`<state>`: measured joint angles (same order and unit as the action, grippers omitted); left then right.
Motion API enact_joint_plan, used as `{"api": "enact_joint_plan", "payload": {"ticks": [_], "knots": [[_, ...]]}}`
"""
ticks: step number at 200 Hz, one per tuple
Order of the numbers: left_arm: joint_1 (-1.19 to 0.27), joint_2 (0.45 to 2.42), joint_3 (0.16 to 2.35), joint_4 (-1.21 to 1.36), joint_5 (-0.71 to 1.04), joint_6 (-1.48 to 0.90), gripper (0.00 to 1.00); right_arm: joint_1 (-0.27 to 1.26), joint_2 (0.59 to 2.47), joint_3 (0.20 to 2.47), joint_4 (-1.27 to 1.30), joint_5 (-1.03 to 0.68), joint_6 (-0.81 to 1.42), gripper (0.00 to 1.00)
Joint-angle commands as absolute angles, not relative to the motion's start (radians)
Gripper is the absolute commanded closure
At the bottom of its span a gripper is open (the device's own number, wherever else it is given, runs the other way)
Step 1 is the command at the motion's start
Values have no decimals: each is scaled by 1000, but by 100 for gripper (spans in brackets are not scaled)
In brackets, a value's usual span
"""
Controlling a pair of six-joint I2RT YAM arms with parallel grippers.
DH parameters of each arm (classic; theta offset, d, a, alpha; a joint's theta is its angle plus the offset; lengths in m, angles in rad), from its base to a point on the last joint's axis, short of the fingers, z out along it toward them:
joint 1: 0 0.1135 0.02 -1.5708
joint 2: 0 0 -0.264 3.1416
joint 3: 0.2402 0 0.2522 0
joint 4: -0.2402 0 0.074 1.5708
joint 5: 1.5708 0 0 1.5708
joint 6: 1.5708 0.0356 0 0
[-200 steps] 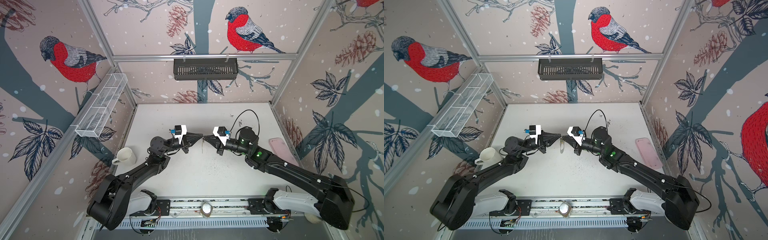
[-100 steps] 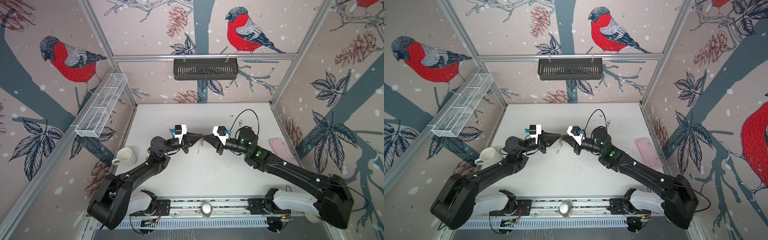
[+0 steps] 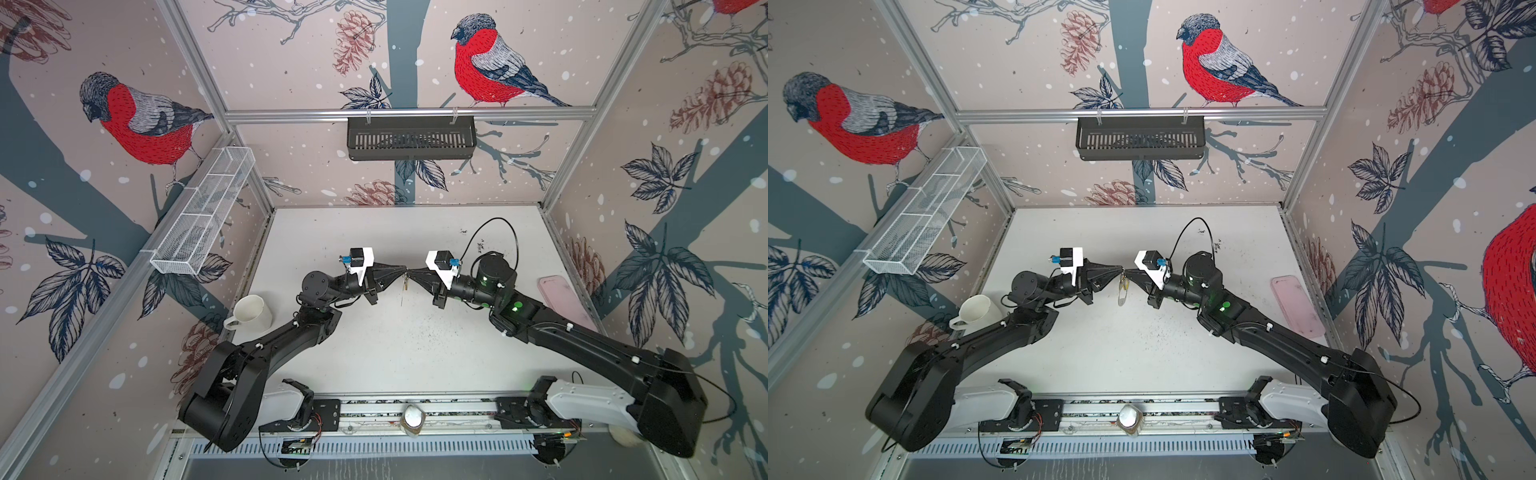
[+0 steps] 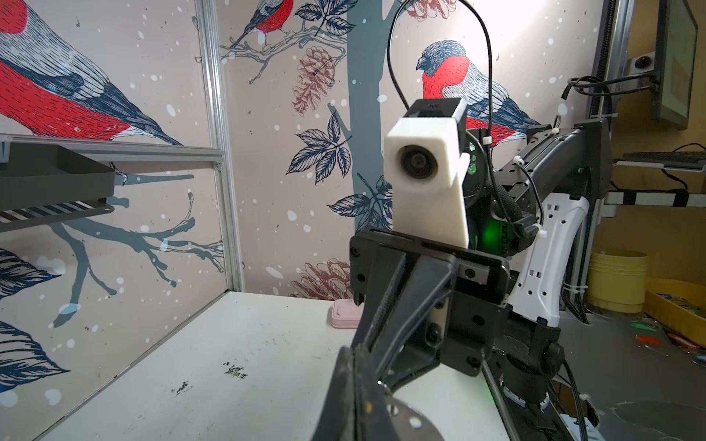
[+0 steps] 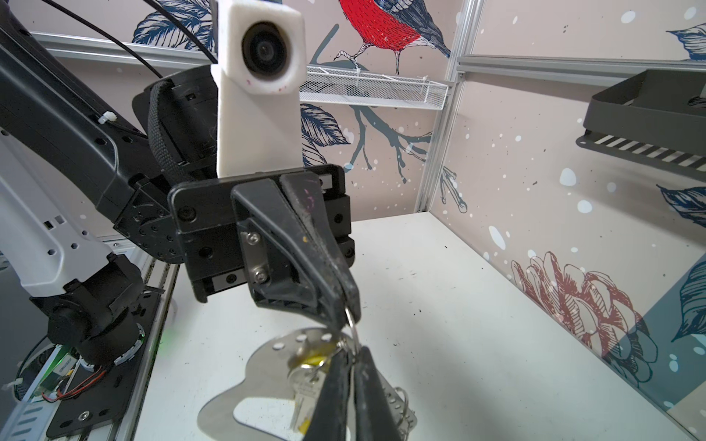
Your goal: Put the keys on the keyring
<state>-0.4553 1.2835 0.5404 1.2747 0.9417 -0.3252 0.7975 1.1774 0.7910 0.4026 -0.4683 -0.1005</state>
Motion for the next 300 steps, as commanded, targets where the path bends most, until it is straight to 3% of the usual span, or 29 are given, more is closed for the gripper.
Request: {"api": "enact_joint_plan", "payload": {"ticks": [1,66,172,226,300], "knots": [[-458,1291,548,1290,1026,-353,100,800,1178,805,480,-467,-101,95],[-458,1279,544,1278,1014,-336,100,798,1183,828,386,-414,-158,84],[-458,1261,551,1248,992,-309,100,796,1141,822,225,-384,-271,75],[-459,1262,548,1248,989,-312,100,794,1096,795,254,-307,-260,77],[-458,1265,545,1254,992,-316,100,798,1126,824,317,-460,-221,86]]}}
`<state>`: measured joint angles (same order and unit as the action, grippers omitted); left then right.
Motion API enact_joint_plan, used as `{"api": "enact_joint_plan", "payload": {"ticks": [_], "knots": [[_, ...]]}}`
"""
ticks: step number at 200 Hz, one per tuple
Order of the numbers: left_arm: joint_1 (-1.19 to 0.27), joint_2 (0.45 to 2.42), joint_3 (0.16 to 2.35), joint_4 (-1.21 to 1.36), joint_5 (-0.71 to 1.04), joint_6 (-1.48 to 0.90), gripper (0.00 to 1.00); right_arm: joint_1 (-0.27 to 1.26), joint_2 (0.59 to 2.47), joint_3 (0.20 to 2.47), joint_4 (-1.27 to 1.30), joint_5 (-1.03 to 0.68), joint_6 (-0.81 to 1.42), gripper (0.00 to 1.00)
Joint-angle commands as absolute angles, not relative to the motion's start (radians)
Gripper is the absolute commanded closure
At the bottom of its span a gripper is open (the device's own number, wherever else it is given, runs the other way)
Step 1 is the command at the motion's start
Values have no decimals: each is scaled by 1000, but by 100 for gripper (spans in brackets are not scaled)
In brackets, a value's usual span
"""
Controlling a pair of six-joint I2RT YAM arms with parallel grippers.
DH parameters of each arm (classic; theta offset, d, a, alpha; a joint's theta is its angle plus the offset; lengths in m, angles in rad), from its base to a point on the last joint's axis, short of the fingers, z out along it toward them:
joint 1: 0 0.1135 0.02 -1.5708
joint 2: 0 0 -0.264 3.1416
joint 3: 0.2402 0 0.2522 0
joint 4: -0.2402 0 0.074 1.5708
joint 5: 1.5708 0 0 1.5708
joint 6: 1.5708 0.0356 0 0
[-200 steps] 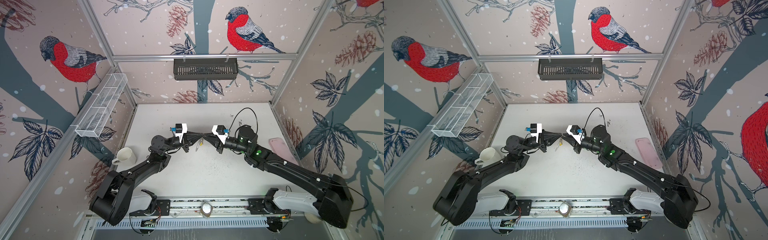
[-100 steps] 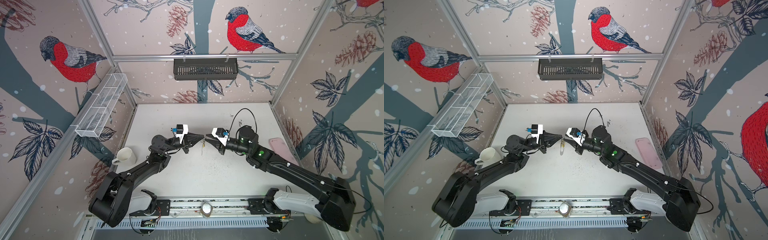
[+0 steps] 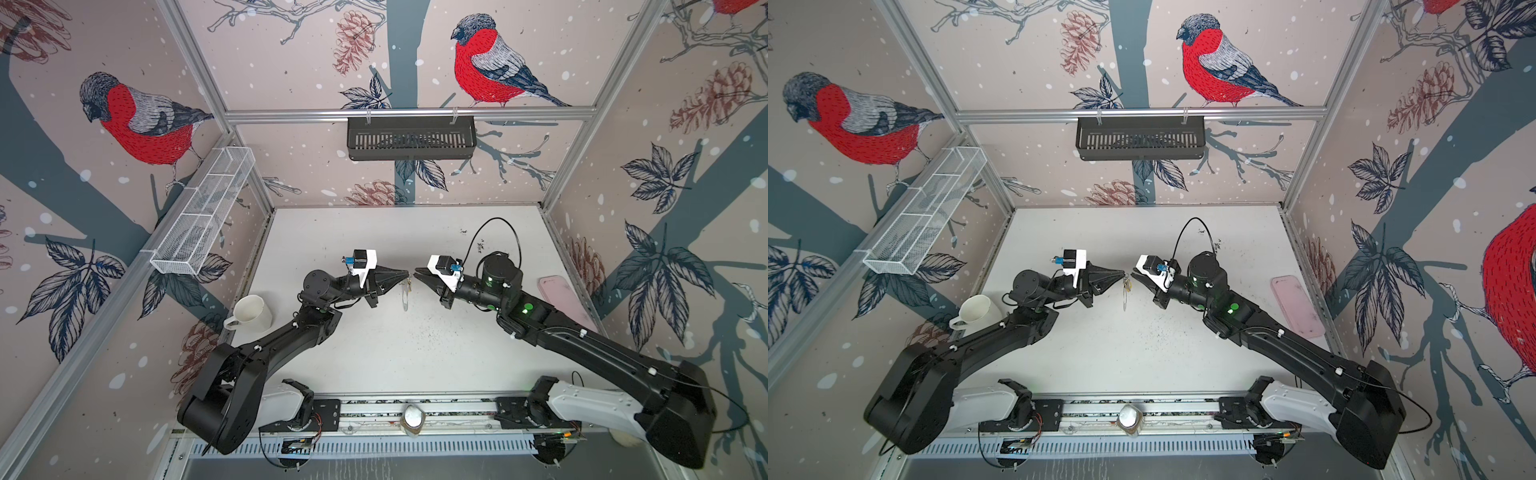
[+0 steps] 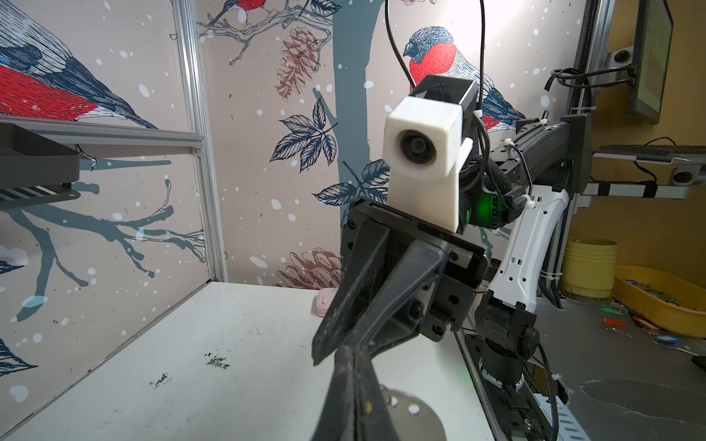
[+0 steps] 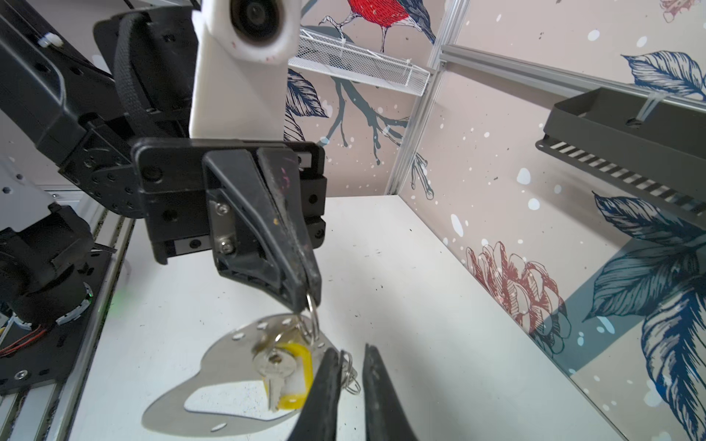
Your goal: Put the keys on the keyring
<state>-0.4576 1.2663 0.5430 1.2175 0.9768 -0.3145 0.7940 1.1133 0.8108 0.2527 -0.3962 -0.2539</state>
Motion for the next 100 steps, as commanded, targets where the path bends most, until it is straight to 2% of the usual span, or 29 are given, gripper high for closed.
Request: {"api": "enact_joint_plan", "payload": {"ticks": [1,100], "knots": [[-458,1265,546,1254,992,-316,100,798,1126,824,317,-461,-221,86],[-459,1256,541,1249,989,-311,100,800,1151,831,295,-439,-222,89]]}}
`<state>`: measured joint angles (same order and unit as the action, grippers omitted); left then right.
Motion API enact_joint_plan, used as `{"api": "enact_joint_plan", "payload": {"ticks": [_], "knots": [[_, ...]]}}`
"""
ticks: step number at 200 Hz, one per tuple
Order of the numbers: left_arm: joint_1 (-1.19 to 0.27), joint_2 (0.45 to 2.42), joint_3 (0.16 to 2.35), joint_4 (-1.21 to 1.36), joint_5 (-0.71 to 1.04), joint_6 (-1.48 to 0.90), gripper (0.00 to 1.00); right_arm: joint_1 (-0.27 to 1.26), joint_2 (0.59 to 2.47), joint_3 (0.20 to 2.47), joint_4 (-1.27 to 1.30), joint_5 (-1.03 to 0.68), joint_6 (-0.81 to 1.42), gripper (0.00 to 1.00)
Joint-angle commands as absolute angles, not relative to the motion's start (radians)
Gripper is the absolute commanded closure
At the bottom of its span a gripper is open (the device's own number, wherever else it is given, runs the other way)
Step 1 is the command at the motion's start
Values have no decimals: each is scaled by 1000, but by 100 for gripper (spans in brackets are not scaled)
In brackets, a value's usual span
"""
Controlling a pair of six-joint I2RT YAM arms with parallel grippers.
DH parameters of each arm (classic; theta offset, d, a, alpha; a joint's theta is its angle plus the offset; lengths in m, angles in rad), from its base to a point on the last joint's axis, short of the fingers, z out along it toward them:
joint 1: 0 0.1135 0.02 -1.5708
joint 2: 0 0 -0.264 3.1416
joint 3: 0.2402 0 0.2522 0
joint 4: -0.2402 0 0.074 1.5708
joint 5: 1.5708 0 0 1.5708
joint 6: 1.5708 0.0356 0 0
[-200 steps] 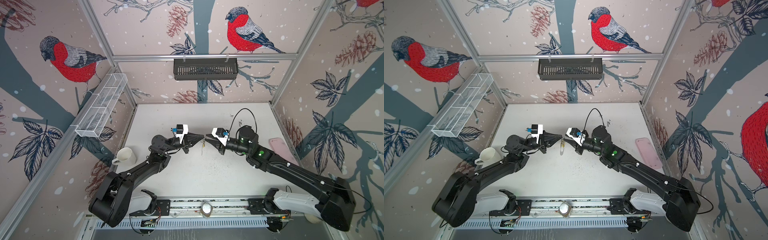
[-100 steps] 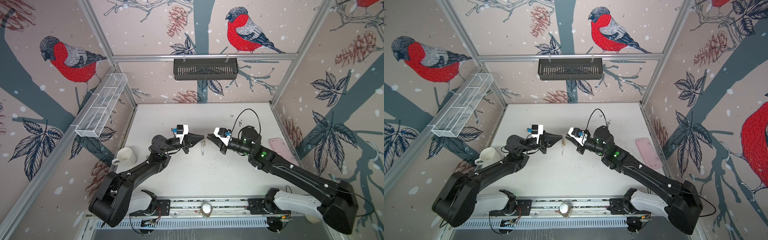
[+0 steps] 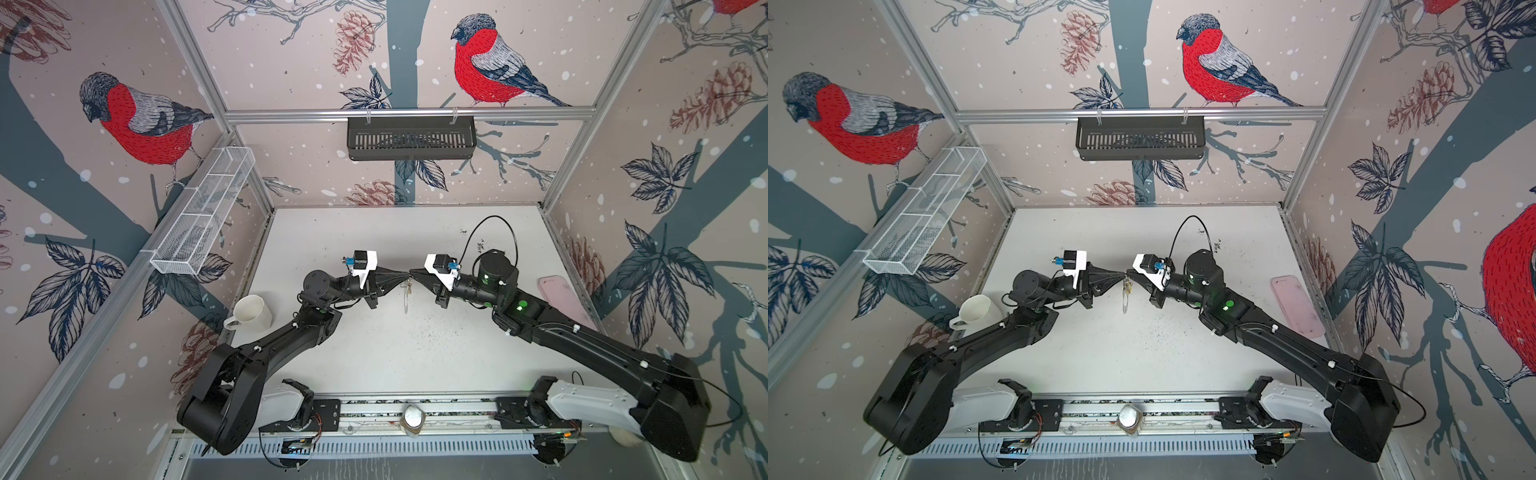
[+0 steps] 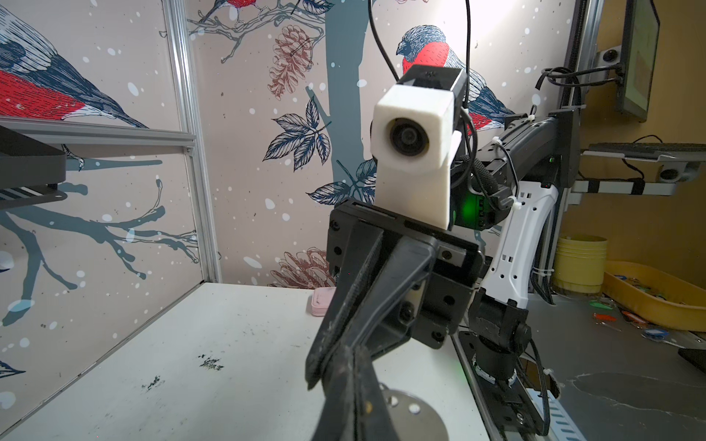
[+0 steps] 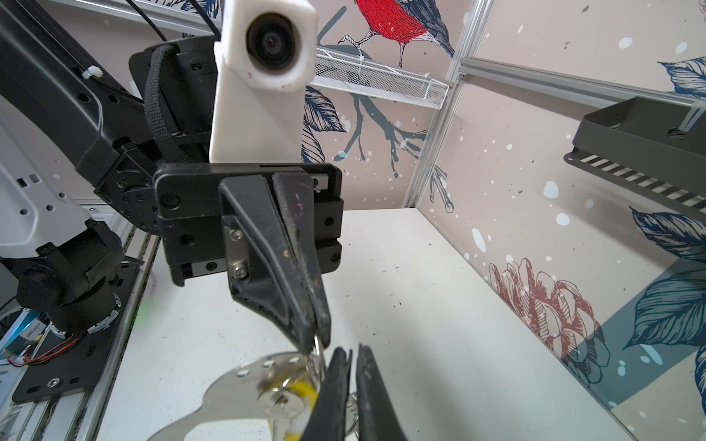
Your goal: Put the keys on the keyring
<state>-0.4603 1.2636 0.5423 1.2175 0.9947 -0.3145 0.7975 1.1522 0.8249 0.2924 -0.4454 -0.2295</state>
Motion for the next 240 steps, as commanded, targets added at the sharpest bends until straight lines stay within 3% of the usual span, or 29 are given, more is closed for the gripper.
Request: {"api": "enact_joint_plan", "payload": {"ticks": [1,74,140,240], "knots": [[-459,1255,541,1250,989,-310,100,800,1150,831,294,-439,-222,89],[-459,1245,545,1226,982,-295,100,799,1115,826,221,-474,-245,80],[-459,1246,546,1225,989,-299,100,801,1110,836,238,-520,-243,80],[-459,1262,548,1255,1012,-324,100,801,1139,851,263,-529,-233,89]]}}
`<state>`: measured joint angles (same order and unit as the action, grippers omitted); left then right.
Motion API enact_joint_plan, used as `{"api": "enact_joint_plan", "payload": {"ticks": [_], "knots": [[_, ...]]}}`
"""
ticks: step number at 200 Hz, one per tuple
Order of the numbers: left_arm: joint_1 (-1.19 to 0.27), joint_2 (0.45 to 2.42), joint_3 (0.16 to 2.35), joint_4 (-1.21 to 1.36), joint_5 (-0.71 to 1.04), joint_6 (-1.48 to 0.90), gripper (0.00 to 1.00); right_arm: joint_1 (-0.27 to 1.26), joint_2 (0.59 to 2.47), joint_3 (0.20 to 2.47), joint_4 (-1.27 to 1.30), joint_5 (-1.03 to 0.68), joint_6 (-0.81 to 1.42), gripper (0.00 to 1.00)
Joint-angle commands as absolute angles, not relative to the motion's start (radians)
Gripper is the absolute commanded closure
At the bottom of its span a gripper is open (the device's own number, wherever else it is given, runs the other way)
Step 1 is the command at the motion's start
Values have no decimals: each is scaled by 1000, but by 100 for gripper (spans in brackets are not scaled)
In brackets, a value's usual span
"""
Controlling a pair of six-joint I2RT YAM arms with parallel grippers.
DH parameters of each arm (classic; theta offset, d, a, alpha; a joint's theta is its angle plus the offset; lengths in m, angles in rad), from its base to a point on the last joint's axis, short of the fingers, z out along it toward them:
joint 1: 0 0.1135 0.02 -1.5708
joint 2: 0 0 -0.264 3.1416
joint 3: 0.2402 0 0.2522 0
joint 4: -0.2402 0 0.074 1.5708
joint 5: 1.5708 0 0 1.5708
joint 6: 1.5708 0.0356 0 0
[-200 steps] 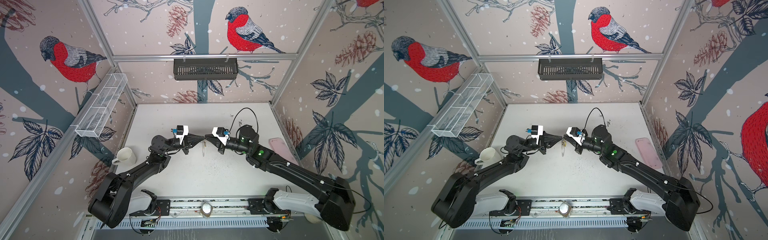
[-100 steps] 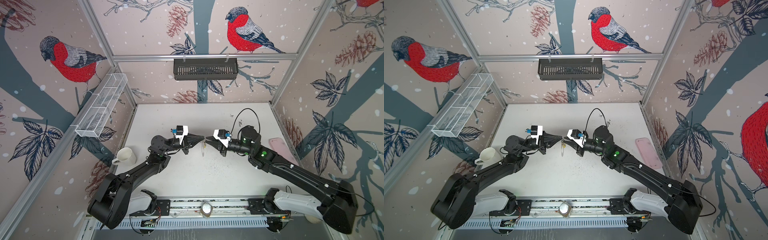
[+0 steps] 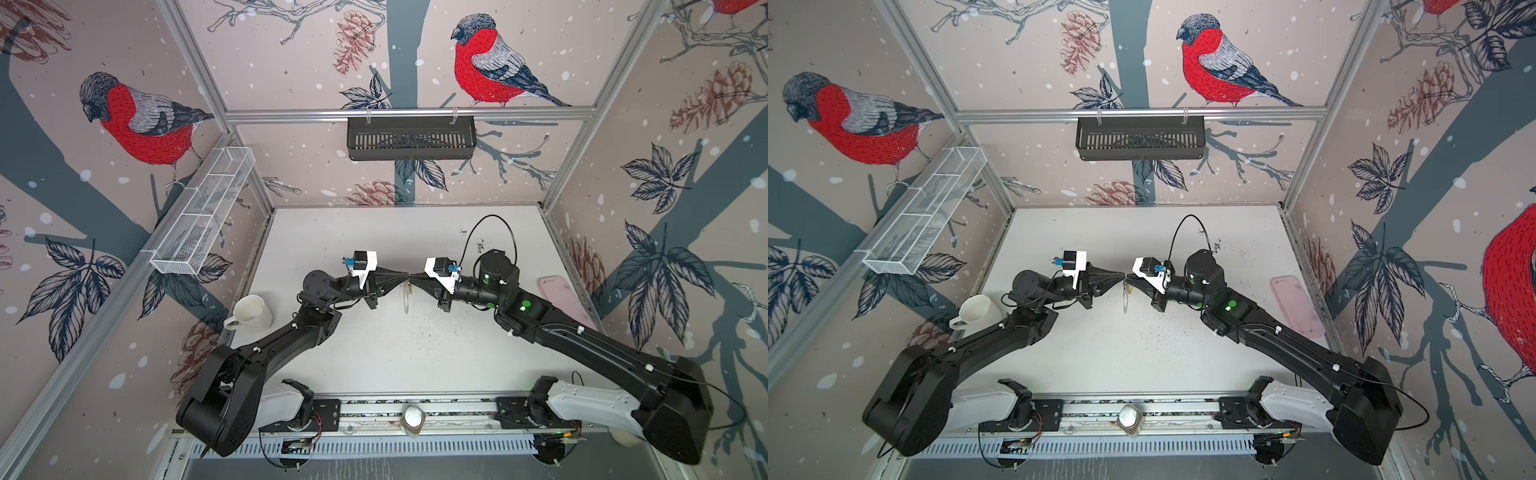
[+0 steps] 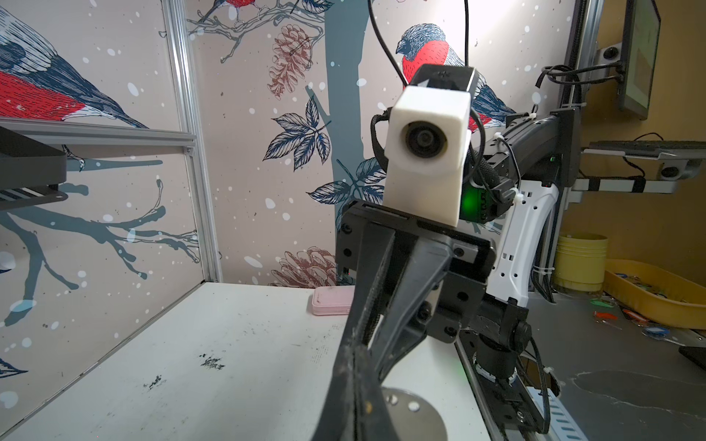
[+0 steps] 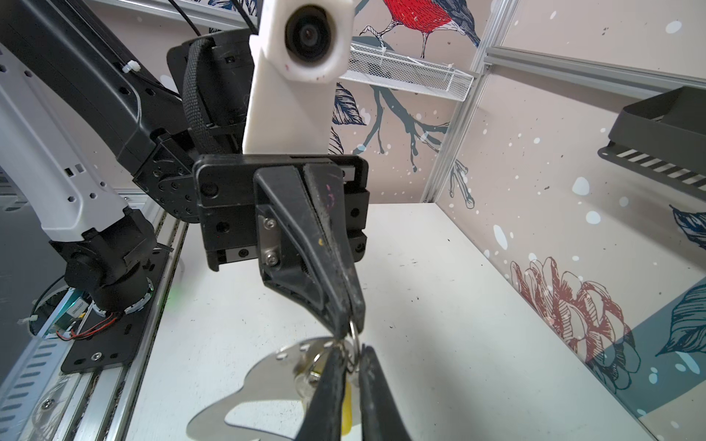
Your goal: Put the keys on the keyring
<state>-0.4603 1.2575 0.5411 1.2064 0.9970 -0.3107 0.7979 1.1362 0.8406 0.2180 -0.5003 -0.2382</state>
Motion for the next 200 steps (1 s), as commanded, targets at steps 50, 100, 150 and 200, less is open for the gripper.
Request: {"api": "enact_joint_plan", "payload": {"ticks": [50,100,150,200], "knots": [[-458,1275,547,1286,1014,-340,100,802,1154,861,260,-552,-235,97],[-457,1265,548,1237,979,-311,94,800,1157,890,186,-509,-271,100],[-446,1174,543,1073,890,-215,68,801,1170,936,52,-430,-323,100],[-448,1019,596,643,745,8,73,820,1235,1121,-230,-329,-388,100]]}}
